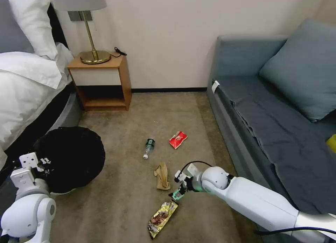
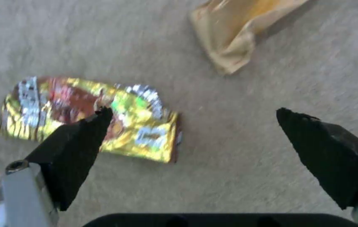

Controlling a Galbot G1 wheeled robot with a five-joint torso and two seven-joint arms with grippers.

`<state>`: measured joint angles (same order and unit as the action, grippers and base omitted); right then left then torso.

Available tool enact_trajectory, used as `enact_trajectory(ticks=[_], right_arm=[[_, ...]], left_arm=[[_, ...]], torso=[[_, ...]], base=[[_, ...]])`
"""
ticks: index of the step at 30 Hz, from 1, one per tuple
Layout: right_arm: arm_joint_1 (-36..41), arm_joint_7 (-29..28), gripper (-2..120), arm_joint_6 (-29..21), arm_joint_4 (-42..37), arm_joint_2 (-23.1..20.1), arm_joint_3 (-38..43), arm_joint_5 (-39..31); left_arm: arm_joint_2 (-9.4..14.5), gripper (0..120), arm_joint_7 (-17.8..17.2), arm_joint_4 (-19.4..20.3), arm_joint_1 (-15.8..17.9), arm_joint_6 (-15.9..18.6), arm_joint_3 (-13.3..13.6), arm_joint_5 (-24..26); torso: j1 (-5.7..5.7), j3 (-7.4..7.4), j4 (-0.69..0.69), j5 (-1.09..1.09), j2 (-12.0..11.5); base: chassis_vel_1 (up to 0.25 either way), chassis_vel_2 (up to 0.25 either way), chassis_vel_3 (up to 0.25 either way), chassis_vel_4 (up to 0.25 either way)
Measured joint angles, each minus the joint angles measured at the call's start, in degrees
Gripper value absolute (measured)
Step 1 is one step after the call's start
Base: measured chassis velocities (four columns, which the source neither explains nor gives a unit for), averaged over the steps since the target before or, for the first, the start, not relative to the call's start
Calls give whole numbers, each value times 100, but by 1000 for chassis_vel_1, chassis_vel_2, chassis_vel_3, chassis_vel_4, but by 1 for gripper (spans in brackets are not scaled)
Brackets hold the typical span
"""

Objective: Pick up the trash bin, then pick up the garbage on the floor and place it into the trash bin.

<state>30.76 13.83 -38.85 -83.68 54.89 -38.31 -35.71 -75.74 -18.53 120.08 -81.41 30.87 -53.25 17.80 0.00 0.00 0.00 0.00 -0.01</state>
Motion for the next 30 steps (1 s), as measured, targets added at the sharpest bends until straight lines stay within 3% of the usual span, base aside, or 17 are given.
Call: enact_trajectory(ticks=[30], right_arm=[[105, 216, 100, 88, 468, 316, -296, 363]], left_arm=[[-157, 4, -17, 295, -77, 34, -5, -66]], torso=[[0, 0, 0, 0, 0]], base=[[0, 0, 0, 0]])
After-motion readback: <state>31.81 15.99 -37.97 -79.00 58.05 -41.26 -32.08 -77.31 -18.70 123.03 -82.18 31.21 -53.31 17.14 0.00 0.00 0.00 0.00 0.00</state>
